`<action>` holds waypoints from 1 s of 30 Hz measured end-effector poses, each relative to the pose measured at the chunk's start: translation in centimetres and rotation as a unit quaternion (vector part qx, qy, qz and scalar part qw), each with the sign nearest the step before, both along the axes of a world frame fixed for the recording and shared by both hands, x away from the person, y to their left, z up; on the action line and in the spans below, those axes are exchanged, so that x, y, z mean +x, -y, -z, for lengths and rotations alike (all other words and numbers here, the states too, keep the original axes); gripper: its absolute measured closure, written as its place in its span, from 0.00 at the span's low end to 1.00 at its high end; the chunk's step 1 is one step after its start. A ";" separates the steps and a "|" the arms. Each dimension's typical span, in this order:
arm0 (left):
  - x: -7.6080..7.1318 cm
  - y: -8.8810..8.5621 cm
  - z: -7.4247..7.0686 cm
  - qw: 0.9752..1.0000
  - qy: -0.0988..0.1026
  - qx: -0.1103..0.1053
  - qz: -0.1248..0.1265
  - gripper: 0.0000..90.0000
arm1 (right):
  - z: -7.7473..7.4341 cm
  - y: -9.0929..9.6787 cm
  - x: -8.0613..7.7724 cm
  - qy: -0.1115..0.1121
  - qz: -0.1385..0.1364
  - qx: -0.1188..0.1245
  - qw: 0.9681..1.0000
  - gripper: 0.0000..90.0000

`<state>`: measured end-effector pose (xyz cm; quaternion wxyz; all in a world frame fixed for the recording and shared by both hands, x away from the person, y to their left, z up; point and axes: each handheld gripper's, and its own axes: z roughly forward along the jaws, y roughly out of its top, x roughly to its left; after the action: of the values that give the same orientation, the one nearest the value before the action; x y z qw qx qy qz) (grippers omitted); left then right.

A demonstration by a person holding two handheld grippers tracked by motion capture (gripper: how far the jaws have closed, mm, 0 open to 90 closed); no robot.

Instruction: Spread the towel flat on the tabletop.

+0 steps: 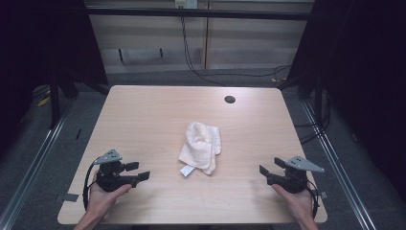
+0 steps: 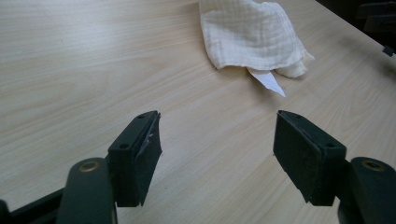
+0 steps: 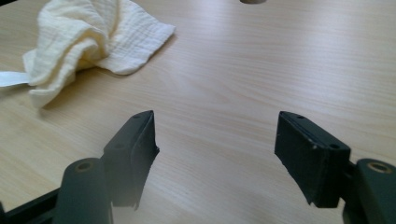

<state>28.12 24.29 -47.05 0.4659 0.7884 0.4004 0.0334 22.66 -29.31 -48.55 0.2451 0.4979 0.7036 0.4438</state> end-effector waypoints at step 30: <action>-0.6 0.0 -0.2 0.999 0.024 0.021 0.026 0.36 | -1.8 -3.7 0.8 -0.060 -0.141 0.024 0.988 0.42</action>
<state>27.49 24.29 -46.82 0.4592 0.8071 0.3680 0.0484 23.43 -25.63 -46.71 0.1255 0.4249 0.7692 0.4605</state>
